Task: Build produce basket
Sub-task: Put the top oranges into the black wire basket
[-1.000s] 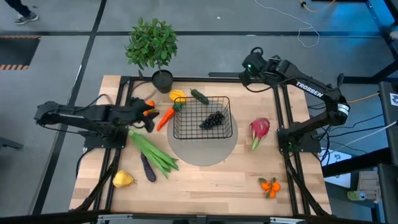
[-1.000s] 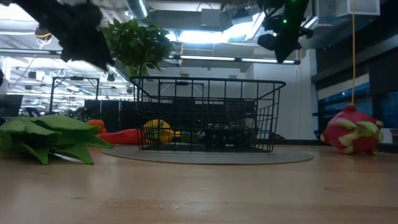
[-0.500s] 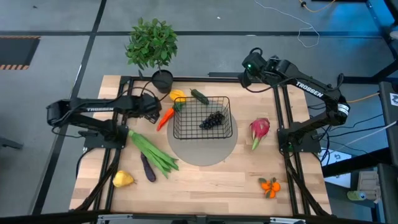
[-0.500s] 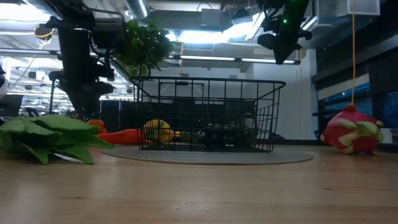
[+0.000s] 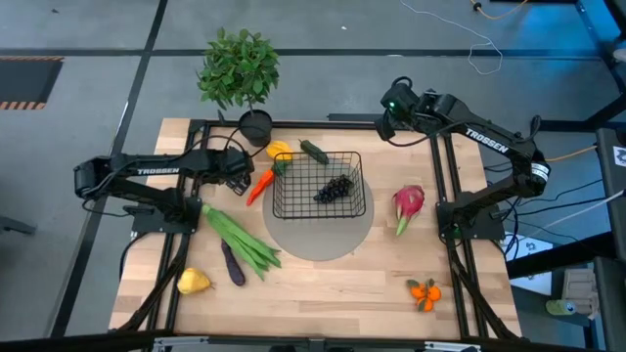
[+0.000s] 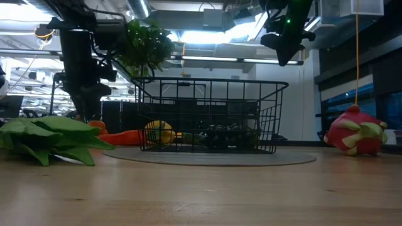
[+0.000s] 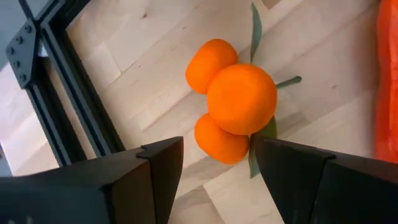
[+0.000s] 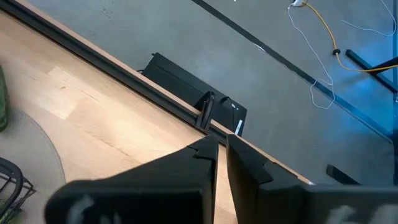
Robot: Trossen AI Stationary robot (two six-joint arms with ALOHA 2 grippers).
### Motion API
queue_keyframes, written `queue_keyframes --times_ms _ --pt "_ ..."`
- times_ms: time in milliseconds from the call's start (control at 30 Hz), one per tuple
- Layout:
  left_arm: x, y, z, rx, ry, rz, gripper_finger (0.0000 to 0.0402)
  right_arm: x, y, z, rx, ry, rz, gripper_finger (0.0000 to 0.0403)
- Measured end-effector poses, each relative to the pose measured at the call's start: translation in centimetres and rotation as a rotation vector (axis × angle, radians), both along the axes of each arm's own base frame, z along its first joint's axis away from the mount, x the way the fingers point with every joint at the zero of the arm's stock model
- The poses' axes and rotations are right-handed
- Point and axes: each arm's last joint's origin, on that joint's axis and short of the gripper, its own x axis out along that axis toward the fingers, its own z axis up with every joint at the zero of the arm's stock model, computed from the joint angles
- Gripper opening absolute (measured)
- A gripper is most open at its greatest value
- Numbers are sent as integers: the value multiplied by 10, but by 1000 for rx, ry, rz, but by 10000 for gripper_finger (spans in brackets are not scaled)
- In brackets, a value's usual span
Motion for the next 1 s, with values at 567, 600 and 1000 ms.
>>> queue_keyframes --times_ms 567,600,1000 --pt "11 8 -14 -54 15 -15 245 0 0 0 -1 16 16 29" --pt "12 10 -17 -57 20 -10 246 0 0 0 -1 17 16 29" --pt "16 31 -53 -132 173 80 248 0 1 0 13 13 26 29"
